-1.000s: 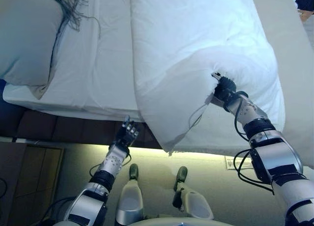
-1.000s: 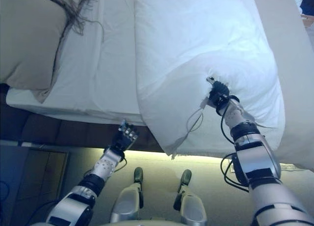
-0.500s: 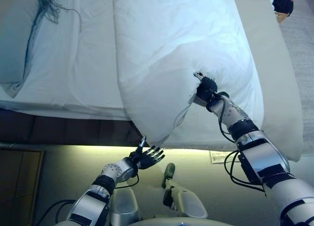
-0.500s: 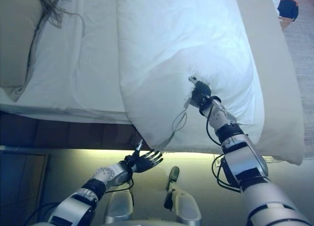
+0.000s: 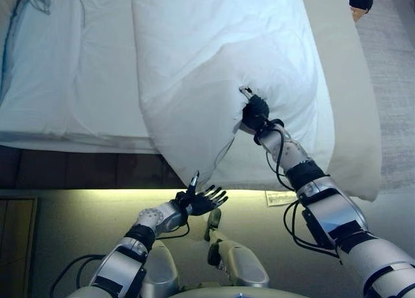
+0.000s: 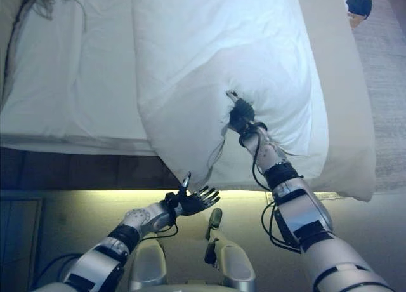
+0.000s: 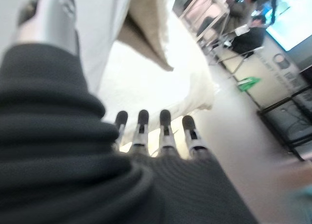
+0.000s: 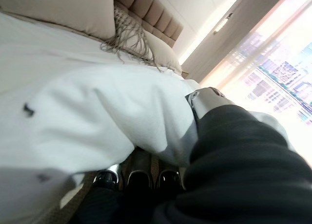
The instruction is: Make the bed neatly
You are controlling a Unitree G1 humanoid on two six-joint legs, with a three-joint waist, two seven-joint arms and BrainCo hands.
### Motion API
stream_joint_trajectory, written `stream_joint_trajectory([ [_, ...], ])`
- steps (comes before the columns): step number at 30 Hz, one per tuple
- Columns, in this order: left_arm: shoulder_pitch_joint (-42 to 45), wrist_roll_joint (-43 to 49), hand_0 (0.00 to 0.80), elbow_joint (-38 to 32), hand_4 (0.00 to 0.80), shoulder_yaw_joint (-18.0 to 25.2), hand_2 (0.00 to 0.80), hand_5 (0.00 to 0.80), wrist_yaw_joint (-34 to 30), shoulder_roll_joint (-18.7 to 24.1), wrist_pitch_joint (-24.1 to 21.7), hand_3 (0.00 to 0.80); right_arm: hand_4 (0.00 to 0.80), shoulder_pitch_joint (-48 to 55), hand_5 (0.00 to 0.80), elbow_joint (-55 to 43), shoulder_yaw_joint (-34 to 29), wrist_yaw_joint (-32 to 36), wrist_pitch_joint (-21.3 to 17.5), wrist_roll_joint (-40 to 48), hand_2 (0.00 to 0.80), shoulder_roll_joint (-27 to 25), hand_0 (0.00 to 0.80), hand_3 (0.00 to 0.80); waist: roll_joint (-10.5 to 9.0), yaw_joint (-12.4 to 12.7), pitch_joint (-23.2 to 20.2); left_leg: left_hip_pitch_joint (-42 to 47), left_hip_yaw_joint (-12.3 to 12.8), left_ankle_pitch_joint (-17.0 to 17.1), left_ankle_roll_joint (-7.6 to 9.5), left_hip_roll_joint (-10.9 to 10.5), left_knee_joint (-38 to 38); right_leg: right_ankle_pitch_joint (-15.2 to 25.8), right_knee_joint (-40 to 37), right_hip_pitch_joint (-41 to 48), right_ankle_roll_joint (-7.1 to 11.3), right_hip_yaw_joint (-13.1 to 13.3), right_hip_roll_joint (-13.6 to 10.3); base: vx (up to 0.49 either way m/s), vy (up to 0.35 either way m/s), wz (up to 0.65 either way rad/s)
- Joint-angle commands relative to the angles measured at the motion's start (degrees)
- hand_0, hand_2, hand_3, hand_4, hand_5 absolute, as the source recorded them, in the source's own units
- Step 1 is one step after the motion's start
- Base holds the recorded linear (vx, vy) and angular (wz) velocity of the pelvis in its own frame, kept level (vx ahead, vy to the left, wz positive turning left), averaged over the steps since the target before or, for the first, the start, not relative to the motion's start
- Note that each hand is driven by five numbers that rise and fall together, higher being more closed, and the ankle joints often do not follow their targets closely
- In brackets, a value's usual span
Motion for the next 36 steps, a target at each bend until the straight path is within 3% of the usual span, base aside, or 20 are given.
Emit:
stream_joint_trajectory([
  [1, -4.79, -5.19, 0.0, -1.5, 0.0, -2.87, 0.0, 0.0, -2.36, -5.31, 0.55, 0.0, 0.8, -5.22, 0.8, -12.22, 0.5, 2.51, -4.07, 4.31, 0.8, 1.97, 0.8, 0.8, 0.23, -0.75, -0.98, -3.05, 1.02, -1.6, 1.41, 2.04, 1.45, -5.79, 5.42, -0.16, 6.0, 0.19, -5.11, -0.018, -0.015, -0.13],
  [8, -8.18, -12.03, 0.0, -4.34, 0.0, -2.42, 0.0, 0.0, -4.62, -7.01, -6.09, 0.0, 0.8, -1.65, 0.8, -21.84, 2.1, -2.7, -4.04, 2.92, 0.8, 4.52, 0.8, 0.8, -0.71, -2.47, -0.12, -4.67, 1.09, -1.48, 1.25, 2.35, 2.26, -6.31, 6.48, -1.95, 5.49, 1.09, -4.67, -0.025, -0.015, -0.1],
  [16, -11.31, -12.03, 0.0, -4.94, 0.0, 0.63, 0.0, 0.0, -13.79, -9.34, -16.51, 0.0, 0.8, 3.09, 0.8, -29.94, 3.75, -5.16, -3.06, 0.85, 0.8, 5.65, 0.8, 0.8, -2.02, -4.09, 0.68, -6.15, 0.85, -1.2, 0.93, 2.67, 2.75, -7.08, 7.64, -3.53, 4.98, 1.51, -4.36, -0.005, -0.009, -0.02],
  [27, -12.38, -12.03, 0.0, -7.99, 0.0, 5.46, 0.0, 0.0, -20.33, -11.48, -32.37, 0.0, 0.8, 7.06, 0.8, -36.38, 2.13, -6.21, -5.41, -0.86, 0.8, 5.96, 0.8, 0.8, -3.48, -3.78, 1.56, -7.31, -0.12, -0.99, 0.69, 2.81, 2.01, -7.89, 8.64, -4.71, 4.92, -0.17, -4.0, -0.004, -0.025, 0.05],
  [36, -10.4, -12.03, 0.0, -10.84, 0.0, 9.6, 0.0, 0.0, -16.86, -12.19, -47.7, 0.0, 0.8, 9.58, 0.8, -37.96, 0.17, -5.96, -7.17, -1.1, 0.8, 5.04, 0.8, 0.8, -5.13, -2.68, 1.83, -6.87, -1.05, -1.38, 0.83, 2.87, 1.1, -8.09, 8.09, -3.57, 5.25, -1.87, -3.49, -0.001, -0.059, 0.09],
])
